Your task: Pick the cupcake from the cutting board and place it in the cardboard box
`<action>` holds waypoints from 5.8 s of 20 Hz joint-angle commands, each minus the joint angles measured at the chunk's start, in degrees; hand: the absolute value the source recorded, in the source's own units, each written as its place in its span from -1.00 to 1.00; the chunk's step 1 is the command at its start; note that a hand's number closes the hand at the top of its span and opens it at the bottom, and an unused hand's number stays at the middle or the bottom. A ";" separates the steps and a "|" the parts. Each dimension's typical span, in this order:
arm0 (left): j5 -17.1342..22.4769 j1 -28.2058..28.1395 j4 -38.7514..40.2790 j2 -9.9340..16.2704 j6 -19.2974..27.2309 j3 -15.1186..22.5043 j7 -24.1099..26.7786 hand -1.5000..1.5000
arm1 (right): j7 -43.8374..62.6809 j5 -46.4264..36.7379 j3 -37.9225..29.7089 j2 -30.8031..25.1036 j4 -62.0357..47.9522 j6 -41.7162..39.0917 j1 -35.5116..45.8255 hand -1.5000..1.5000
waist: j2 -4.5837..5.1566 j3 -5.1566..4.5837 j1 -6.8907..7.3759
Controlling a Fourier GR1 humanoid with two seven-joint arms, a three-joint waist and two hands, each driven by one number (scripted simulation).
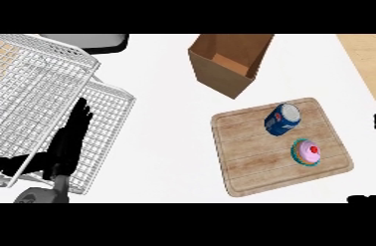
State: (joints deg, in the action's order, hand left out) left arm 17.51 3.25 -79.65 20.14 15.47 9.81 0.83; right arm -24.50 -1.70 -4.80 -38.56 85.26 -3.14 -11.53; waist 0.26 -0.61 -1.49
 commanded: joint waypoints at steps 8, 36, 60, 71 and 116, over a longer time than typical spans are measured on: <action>-11.62 2.62 4.77 12.31 2.22 -2.60 -1.61 0.00 | 8.18 -10.78 5.86 -12.86 -0.36 -8.14 0.00 -1.00 | 0.23 0.62 3.22; -16.93 3.25 4.33 8.67 2.13 -2.49 -3.33 0.00 | 22.60 -12.05 14.31 -7.54 1.79 -17.60 12.94 -1.00 | -0.37 0.72 2.89; -17.95 3.62 4.84 8.57 0.21 -4.61 -2.47 0.00 | 33.31 -24.91 19.59 -1.08 0.99 -9.64 17.45 1.00 | -0.23 0.75 3.32; -17.95 5.50 4.71 7.27 -0.85 -2.29 -2.71 0.00 | 18.22 -30.06 16.59 -5.29 -11.68 -4.25 26.37 1.00 | 1.01 1.12 6.95; -15.40 7.70 7.60 9.35 0.30 -0.42 0.32 0.00 | 13.28 -21.52 9.90 17.07 -43.91 -3.57 71.55 1.00 | 1.15 0.74 8.71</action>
State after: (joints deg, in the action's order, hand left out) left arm 7.58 11.20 -74.31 19.03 11.16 15.35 3.58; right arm -12.94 -21.91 4.24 -24.64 44.67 -8.53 58.11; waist 1.51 -1.11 5.59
